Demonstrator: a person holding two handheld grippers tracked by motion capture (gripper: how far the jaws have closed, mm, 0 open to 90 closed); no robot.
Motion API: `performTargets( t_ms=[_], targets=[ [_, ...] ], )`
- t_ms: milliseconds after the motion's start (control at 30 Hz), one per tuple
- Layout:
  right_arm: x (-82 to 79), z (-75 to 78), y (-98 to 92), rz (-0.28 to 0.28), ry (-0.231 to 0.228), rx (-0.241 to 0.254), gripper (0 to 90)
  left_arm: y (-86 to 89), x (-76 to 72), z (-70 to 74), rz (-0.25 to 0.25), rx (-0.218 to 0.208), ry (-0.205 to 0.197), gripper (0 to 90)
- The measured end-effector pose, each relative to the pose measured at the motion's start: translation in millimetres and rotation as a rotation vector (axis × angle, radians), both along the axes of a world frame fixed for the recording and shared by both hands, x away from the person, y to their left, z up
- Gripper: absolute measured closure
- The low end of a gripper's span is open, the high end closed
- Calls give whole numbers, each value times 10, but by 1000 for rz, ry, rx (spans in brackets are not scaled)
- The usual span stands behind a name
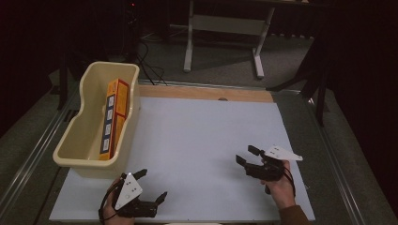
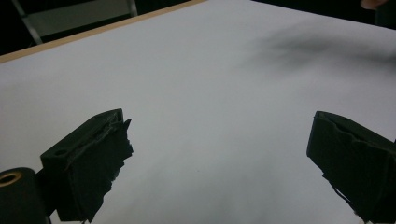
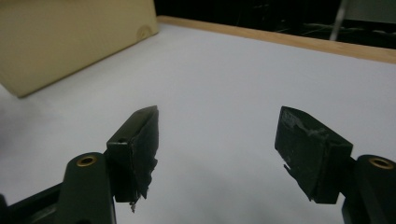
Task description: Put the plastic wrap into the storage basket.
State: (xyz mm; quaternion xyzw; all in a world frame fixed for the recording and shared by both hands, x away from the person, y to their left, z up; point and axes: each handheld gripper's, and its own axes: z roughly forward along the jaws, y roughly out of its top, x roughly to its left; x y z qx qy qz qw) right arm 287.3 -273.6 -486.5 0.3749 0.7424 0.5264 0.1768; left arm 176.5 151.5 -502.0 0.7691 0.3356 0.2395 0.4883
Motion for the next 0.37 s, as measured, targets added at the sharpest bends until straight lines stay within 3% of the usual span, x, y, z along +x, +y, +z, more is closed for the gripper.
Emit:
performTargets(
  t_ms=[133,367],
  targets=[
    [-141,-69,-195,-33,4,-10,277,19,-1,5,8,-5,-2,52],
    [-219,-86,-368,-34,22,39,275,17,3,7,8,-6,-2,52]
  ],
)
